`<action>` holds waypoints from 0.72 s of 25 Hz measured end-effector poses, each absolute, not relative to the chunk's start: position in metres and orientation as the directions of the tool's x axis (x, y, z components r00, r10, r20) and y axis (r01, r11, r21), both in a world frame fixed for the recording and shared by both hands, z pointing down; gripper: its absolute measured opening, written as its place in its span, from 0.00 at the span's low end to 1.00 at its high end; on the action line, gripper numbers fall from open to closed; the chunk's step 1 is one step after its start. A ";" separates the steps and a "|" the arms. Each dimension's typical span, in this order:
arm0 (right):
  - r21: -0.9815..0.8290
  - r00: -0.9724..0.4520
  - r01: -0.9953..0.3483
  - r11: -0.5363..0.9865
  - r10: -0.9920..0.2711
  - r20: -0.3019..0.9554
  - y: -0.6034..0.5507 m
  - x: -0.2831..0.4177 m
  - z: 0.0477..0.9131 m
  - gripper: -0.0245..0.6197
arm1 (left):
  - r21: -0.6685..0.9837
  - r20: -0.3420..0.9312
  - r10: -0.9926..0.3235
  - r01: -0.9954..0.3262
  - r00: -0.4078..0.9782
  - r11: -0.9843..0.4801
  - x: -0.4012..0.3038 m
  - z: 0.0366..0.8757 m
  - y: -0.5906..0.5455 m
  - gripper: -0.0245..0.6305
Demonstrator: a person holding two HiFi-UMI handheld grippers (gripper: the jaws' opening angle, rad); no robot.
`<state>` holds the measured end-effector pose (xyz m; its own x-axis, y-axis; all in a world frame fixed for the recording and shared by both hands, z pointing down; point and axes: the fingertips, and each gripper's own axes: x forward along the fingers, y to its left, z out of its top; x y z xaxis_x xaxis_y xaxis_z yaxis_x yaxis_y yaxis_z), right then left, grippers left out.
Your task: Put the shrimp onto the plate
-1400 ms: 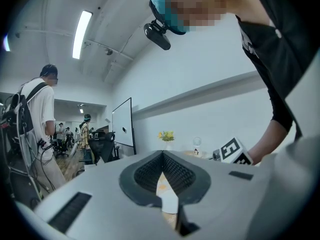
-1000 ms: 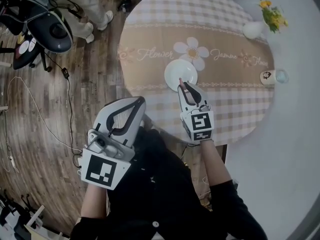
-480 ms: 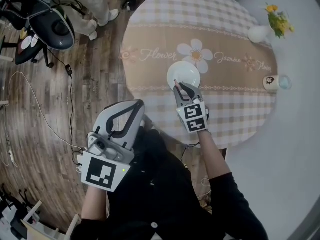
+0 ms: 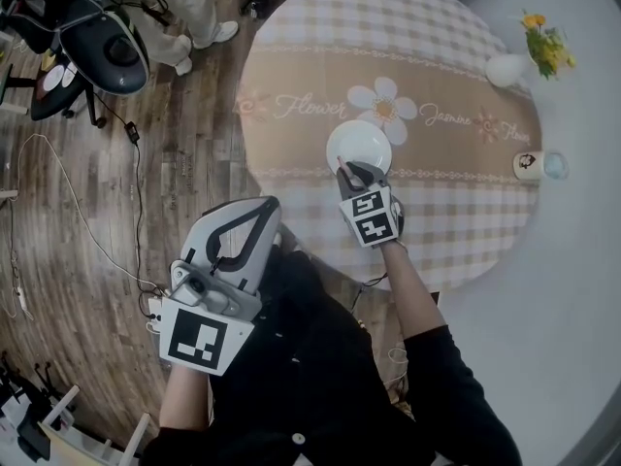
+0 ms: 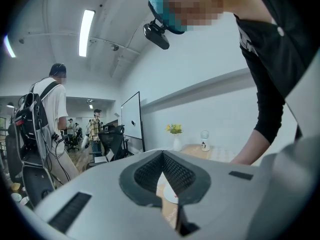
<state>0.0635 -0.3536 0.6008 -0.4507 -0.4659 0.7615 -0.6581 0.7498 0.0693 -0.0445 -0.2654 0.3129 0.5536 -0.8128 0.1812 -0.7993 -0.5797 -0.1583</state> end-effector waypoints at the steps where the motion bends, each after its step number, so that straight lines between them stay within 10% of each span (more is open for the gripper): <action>1: 0.066 -0.446 -0.664 0.745 -0.466 0.764 -0.355 0.065 0.603 0.11 | -0.160 0.182 -0.812 -0.798 0.554 -0.581 -0.044 0.313 -0.265 0.04; 18: 0.085 -0.374 -0.711 0.698 -0.479 0.794 -0.376 0.077 0.616 0.11 | -0.156 0.188 -0.815 -0.803 0.548 -0.576 -0.044 0.315 -0.262 0.04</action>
